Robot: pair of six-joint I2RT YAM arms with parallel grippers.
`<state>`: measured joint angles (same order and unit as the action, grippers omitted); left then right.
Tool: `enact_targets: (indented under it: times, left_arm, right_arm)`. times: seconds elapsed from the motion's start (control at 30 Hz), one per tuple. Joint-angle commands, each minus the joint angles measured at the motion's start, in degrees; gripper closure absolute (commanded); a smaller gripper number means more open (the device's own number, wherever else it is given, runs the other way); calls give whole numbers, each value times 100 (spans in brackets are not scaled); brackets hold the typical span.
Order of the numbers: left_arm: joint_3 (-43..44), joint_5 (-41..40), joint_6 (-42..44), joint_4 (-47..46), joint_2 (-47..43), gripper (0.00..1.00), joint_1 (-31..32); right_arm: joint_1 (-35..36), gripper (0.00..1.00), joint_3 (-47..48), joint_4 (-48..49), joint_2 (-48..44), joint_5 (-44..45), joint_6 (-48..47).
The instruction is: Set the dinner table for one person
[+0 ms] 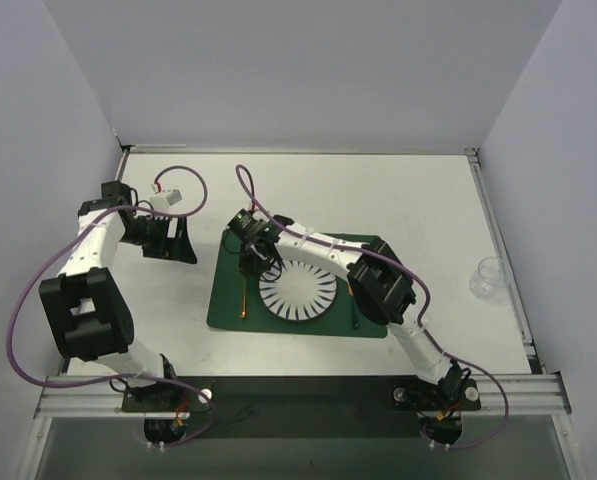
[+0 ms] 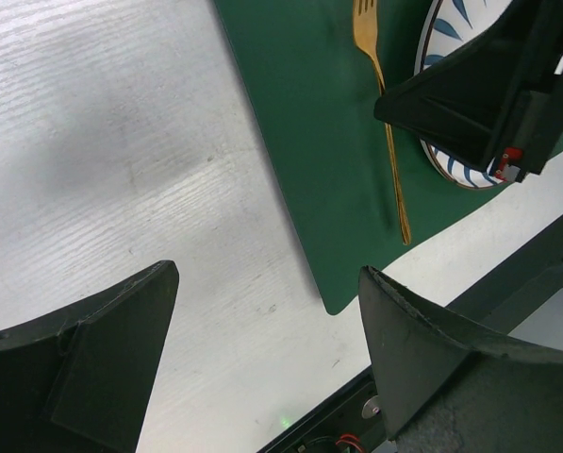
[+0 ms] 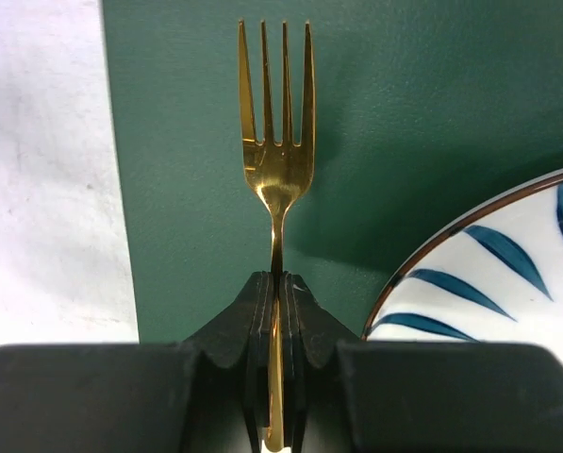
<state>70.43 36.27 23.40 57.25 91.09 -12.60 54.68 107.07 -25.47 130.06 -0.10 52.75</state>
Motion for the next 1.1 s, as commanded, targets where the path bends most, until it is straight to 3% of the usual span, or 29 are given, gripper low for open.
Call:
enact_targets:
  times: [0.0, 0.43, 1.07]
  left_arm:
    - [14, 126, 174, 67, -83, 12, -50]
    - [-30, 161, 183, 49, -65, 12, -93]
    - [58, 214, 165, 49, 14, 12, -94]
  right_arm:
    - [-18, 100, 236, 7, 133, -254, 490]
    - [87, 100, 262, -1, 301, 221, 183]
    - [105, 97, 315, -28, 529, 186, 402]
